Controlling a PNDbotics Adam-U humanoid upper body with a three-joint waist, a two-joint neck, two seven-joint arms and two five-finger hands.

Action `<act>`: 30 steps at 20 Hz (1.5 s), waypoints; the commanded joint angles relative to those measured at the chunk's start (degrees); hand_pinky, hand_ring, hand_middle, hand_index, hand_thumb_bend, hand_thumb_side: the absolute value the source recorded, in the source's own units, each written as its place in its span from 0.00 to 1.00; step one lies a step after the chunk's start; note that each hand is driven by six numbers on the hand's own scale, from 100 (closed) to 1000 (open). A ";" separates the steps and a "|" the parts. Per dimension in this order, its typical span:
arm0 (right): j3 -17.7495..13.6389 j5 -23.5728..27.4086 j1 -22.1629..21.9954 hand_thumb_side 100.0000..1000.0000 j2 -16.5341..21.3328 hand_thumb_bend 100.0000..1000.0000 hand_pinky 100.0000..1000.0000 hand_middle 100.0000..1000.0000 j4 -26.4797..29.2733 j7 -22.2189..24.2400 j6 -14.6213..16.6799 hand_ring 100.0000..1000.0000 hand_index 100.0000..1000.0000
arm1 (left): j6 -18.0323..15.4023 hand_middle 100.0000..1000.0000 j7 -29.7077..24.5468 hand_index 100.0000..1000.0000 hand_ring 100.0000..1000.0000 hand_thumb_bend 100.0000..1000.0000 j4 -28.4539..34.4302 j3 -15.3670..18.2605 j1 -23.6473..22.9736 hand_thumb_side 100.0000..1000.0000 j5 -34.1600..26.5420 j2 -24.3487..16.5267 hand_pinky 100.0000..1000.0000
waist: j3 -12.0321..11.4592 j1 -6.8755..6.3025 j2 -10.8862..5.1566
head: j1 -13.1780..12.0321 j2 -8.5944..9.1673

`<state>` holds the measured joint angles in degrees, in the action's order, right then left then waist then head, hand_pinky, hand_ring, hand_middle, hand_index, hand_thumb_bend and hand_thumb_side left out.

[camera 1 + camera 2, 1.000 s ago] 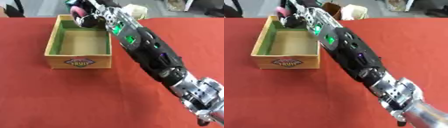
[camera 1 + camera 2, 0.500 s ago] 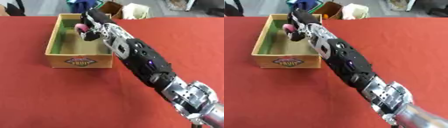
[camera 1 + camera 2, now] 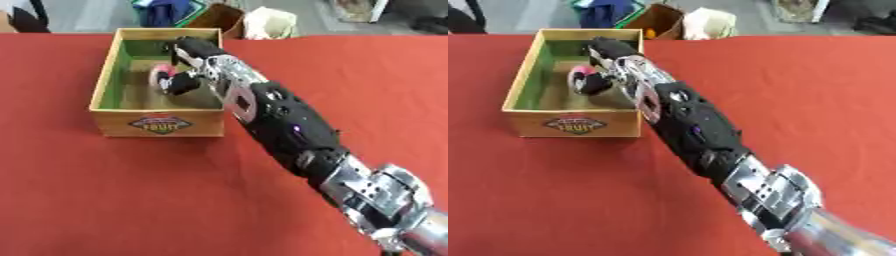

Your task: Pick up objects on the table and place them in the box.

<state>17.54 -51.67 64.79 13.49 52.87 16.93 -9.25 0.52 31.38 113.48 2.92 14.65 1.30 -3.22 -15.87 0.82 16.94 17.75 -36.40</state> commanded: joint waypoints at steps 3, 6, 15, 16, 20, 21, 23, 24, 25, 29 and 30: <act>-1.35 -1.69 1.84 0.48 2.14 0.33 0.61 0.62 3.52 1.22 0.28 0.76 0.90 | -0.04 0.36 0.14 0.50 0.45 0.00 1.11 0.05 0.67 0.61 0.11 -0.38 0.48 | 0.33 -0.15 -1.54 | -0.52 0.16; -1.32 0.83 1.77 0.50 4.18 0.29 0.60 0.60 7.80 0.89 0.33 0.74 0.89 | -0.12 0.36 0.29 0.50 0.45 0.00 1.11 0.21 0.75 0.61 0.25 -0.45 0.48 | 0.75 -0.10 -1.69 | -0.93 0.16; -0.86 15.74 -6.14 0.38 21.11 0.07 0.52 0.52 48.25 -5.42 -5.16 0.66 0.84 | -0.52 0.36 1.96 0.50 0.44 0.00 1.11 1.42 1.18 0.60 1.08 -1.07 0.48 | 3.25 0.05 -2.16 | -4.14 -0.38; -1.40 17.49 -8.24 0.37 22.93 0.07 0.52 0.52 53.27 -7.00 -5.62 0.65 0.84 | -0.55 0.36 2.02 0.50 0.44 0.00 1.11 1.45 1.26 0.60 1.15 -1.15 0.48 | 3.45 0.04 -2.18 | -4.28 -0.43; -5.07 24.35 -15.41 0.40 26.89 0.00 0.52 0.55 61.24 -15.33 -4.33 0.66 0.82 | -0.66 0.36 2.28 0.50 0.44 0.00 1.11 1.67 1.46 0.60 1.36 -1.36 0.48 | 4.18 -0.12 -2.31 | -4.78 -1.38; -6.12 25.66 -17.10 0.39 27.29 0.00 0.52 0.56 61.49 -18.18 -2.89 0.66 0.81 | -0.69 0.36 2.36 0.50 0.44 0.00 1.11 1.74 1.50 0.60 1.41 -1.37 0.48 | 4.39 -0.14 -2.31 | -4.91 -1.56; -8.09 28.06 -20.82 0.41 27.82 0.00 0.52 0.59 61.67 -24.03 0.06 0.66 0.81 | -0.73 0.36 2.49 0.50 0.44 0.00 1.11 1.83 1.58 0.60 1.47 -1.37 0.48 | 4.73 -0.19 -2.26 | -5.20 -1.72; -8.91 29.45 -22.66 0.43 27.86 0.00 0.52 0.59 61.70 -26.79 1.22 0.65 0.80 | -0.75 0.36 2.53 0.50 0.44 0.00 1.11 1.86 1.63 0.60 1.51 -1.37 0.48 | 4.86 -0.25 -2.23 | -5.33 -1.71; -9.66 31.17 -24.57 0.44 27.72 0.00 0.49 0.56 61.71 -29.47 2.37 0.62 0.79 | -0.79 0.36 2.58 0.50 0.44 0.00 1.11 1.92 1.70 0.60 1.56 -1.37 0.48 | 4.96 -0.32 -2.21 | -5.40 -1.64; -11.92 42.43 -32.45 0.53 25.69 0.00 0.46 0.55 61.72 -36.21 6.75 0.58 0.78 | -0.93 0.36 2.86 0.50 0.44 0.00 1.11 2.17 1.86 0.60 1.71 -1.32 0.48 | 5.20 -0.53 -2.02 | -5.18 -0.97; -12.64 44.49 -34.39 0.53 25.18 0.00 0.47 0.56 61.72 -37.35 8.29 0.58 0.77 | -0.98 0.36 2.96 0.51 0.44 0.00 1.11 2.24 1.89 0.60 1.73 -1.32 0.48 | 5.32 -0.55 -1.97 | -5.12 -0.81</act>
<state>6.37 -10.28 30.05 38.28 113.44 -18.58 -2.38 -0.34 34.07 113.48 4.75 15.74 2.81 -3.57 -10.55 0.33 15.86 12.64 -37.67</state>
